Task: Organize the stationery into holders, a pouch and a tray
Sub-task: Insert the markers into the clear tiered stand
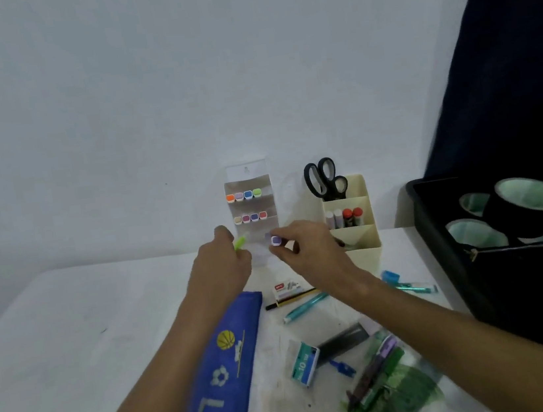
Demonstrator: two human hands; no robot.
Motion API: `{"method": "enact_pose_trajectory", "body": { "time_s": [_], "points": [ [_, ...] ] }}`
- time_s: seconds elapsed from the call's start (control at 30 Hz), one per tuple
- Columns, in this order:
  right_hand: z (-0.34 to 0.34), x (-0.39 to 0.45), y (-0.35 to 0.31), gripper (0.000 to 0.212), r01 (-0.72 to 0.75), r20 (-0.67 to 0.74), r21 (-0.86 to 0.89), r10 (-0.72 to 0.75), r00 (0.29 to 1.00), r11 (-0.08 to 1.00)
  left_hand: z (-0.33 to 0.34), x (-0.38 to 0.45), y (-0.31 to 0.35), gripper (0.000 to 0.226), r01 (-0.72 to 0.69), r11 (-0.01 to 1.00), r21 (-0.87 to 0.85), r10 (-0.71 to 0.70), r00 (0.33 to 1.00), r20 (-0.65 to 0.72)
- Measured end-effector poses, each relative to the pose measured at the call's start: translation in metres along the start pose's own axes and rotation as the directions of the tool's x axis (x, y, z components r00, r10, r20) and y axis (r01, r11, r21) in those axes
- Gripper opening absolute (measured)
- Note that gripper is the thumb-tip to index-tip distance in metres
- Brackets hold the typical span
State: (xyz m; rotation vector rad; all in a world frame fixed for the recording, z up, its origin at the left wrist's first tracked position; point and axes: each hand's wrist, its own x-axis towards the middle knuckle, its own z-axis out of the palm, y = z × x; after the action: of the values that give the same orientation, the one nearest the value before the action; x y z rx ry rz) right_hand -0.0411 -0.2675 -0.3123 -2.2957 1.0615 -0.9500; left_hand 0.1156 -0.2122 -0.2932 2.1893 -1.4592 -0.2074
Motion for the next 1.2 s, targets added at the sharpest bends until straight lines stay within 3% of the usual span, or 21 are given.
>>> {"method": "enact_pose_trajectory", "body": {
  "time_s": [0.13, 0.43, 0.7, 1.2],
  "points": [
    [0.021, 0.011, 0.003, 0.026, 0.066, 0.022, -0.048, -0.065, 0.998, 0.997, 0.006, 0.014, -0.002, 0.022, 0.031, 0.997, -0.075, -0.026, 0.998, 0.063],
    [0.05, 0.039, 0.011, 0.024, 0.026, 0.08, -0.135, -0.015, 0.997, 0.99, 0.02, 0.03, -0.011, 0.02, -0.15, 0.984, 0.098, 0.155, 0.987, -0.045],
    [0.07, 0.049, 0.02, 0.022, 0.028, 0.108, -0.144, -0.013, 0.994, 0.989, 0.03, 0.045, -0.023, 0.023, -0.222, 0.973, 0.061, 0.221, 0.975, 0.033],
    [0.082, 0.059, 0.026, 0.027, -0.062, 0.105, -0.172, 0.08, 0.991, 0.983, 0.046, 0.071, -0.033, 0.025, -0.205, 0.953, 0.225, 0.195, 0.979, 0.065]
  ]
}}
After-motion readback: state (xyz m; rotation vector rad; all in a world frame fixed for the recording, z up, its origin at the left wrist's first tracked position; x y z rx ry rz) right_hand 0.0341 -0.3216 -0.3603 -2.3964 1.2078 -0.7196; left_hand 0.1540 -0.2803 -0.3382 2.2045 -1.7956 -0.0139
